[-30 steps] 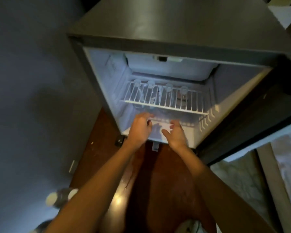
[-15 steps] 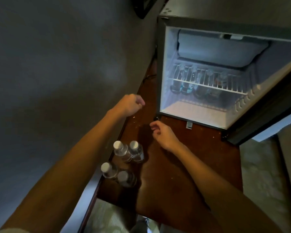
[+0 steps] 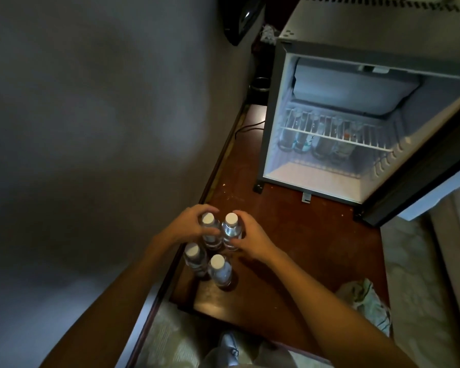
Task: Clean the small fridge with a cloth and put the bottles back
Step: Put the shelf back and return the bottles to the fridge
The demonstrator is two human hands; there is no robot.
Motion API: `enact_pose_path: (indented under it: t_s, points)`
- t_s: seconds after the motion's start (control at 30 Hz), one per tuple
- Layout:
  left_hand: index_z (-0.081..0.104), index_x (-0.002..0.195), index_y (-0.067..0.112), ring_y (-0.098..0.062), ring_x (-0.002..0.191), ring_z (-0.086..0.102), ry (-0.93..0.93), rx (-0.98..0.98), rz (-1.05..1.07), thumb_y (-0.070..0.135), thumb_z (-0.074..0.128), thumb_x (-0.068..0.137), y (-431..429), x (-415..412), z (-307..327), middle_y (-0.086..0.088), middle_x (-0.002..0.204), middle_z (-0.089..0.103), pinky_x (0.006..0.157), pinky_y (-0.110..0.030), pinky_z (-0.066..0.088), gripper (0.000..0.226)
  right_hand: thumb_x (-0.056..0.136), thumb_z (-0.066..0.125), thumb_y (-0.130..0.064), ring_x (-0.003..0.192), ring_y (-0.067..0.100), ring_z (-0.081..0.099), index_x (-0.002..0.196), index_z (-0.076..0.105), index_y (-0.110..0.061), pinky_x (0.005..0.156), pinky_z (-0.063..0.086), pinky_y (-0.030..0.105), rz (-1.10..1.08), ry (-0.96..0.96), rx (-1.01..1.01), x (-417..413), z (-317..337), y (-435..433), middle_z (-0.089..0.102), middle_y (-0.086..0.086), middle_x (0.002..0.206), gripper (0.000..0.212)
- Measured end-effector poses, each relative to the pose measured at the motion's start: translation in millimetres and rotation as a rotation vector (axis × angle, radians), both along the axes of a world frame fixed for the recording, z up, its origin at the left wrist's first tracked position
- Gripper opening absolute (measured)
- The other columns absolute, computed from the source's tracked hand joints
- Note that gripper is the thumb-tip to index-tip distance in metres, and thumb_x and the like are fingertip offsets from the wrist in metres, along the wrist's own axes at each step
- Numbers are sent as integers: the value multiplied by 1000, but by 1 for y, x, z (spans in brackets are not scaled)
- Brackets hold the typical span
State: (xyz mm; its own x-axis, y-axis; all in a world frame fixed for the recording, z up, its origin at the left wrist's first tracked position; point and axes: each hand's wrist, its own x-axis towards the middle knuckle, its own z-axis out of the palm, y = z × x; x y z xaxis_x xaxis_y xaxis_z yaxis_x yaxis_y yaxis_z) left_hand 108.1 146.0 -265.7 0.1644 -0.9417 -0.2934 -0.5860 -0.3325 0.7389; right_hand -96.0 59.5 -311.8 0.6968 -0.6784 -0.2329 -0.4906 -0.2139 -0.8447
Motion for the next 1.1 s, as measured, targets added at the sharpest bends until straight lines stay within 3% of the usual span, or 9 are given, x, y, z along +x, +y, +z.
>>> enact_pose_path:
  t_s: [0.13, 0.23, 0.43, 0.6, 0.67, 0.77, 0.93, 1.1]
  points:
    - [58, 126, 31, -7, 112, 59, -23, 44, 18, 24, 87, 69, 5, 5, -10, 12, 121, 62, 94, -29, 51, 65, 71, 80, -39, 129, 16, 47, 139, 37, -42, 106, 45, 47, -54, 16, 0, 11, -10, 5, 46, -9, 140, 81]
    - [58, 128, 28, -7, 111, 59, -66, 47, -18, 18, 88, 68, 0, 0, -19, 11, 119, 64, 94, -24, 49, 68, 68, 73, -56, 122, 12, 51, 130, 44, -44, 103, 47, 44, -110, -6, 21, 15, -14, 9, 51, -12, 131, 69]
    - [61, 117, 29, -7, 101, 63, -217, 95, -86, 32, 86, 69, -20, -2, -17, 12, 106, 67, 89, -29, 53, 55, 76, 79, -35, 116, 11, 55, 126, 51, -37, 100, 51, 41, -195, -33, -6, 15, -20, 6, 58, -11, 125, 57]
    - [64, 111, 23, -6, 94, 63, -195, -13, -56, 19, 85, 69, -54, -30, -1, 12, 100, 66, 77, -16, 47, 47, 75, 83, -23, 115, 14, 60, 130, 54, -25, 99, 52, 36, -341, -64, -37, -5, -6, -28, 63, -4, 125, 62]
    - [62, 109, 26, -6, 93, 63, -176, -86, -54, 17, 83, 70, -76, -47, 9, 13, 99, 65, 77, -19, 48, 45, 72, 85, -17, 113, 15, 61, 128, 56, -22, 97, 51, 32, -416, -75, -55, -20, 5, -52, 65, -2, 122, 63]
    - [56, 109, 30, -9, 92, 63, -152, -144, -2, 26, 82, 69, -115, -72, 19, 11, 100, 66, 75, -23, 46, 47, 69, 86, -17, 112, 18, 63, 125, 59, -19, 97, 51, 32, -543, -95, -108, -44, 21, -91, 67, 1, 121, 62]
    - [55, 113, 24, -18, 98, 64, -191, -195, 74, 34, 82, 74, -184, -114, 28, 1, 109, 68, 85, -34, 52, 49, 72, 86, -15, 117, 20, 58, 130, 56, -19, 98, 47, 31, -635, -89, -173, -79, 35, -153, 63, 3, 128, 66]
    - [55, 115, 20, -22, 101, 65, -183, -213, 156, 34, 81, 77, -247, -141, 27, -2, 111, 69, 77, -25, 42, 47, 71, 85, -20, 111, 21, 60, 126, 58, -28, 94, 52, 39, -675, -102, -182, -99, 27, -211, 65, 0, 121, 62]
